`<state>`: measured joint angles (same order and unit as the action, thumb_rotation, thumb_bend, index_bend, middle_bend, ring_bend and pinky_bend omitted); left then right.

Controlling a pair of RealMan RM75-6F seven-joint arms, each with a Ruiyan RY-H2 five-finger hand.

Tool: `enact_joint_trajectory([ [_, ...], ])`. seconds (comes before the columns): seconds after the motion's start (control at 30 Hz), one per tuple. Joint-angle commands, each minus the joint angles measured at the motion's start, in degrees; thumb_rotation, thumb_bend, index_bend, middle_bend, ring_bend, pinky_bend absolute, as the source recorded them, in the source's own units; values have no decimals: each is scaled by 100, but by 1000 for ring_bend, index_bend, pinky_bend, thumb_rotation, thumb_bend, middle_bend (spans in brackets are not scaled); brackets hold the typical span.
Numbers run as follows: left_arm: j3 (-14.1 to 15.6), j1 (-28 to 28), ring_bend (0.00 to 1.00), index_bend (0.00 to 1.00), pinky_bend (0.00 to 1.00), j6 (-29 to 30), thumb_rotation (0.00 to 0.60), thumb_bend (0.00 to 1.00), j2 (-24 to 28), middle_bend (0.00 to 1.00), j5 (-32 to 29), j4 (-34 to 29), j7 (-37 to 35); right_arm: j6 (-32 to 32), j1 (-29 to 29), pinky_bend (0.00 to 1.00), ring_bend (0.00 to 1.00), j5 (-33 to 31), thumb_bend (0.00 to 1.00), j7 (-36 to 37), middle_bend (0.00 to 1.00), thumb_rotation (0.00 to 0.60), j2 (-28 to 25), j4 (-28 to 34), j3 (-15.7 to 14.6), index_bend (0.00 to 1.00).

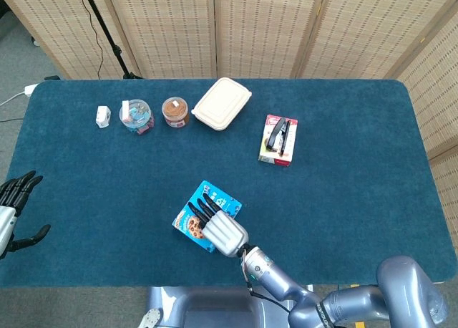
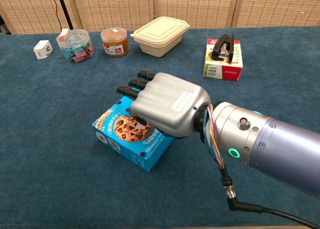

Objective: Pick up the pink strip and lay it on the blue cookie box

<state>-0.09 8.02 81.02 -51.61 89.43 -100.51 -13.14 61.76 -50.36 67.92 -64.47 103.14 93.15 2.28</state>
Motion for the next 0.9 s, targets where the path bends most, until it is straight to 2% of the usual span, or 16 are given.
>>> enact_joint_trajectory([
  [0.03, -1, 0, 0, 0, 0, -2, 600, 273, 0, 0, -5, -1, 1, 19, 19, 0, 0, 61, 1000, 3, 0, 600, -8, 41, -35, 410],
  [0.23, 6, -2, 0, 0, 0, 1, 600, 272, 2, 0, 8, 1, -1, 25, 56, 0, 0, 147, 1000, -23, 0, 600, -21, 94, -96, 420],
  [0.57, 6, 1, 0, 0, 0, -4, 600, 272, 10, 0, 5, 11, -33, -15, 46, 0, 0, 90, 1000, -44, 0, 600, -41, 71, 39, 415],
  [0.9, 10, -2, 0, 0, 0, 7, 600, 273, 11, 0, 18, 13, -44, -91, 40, 0, 0, 35, 1000, -79, 0, 600, 79, -42, 8, 416],
])
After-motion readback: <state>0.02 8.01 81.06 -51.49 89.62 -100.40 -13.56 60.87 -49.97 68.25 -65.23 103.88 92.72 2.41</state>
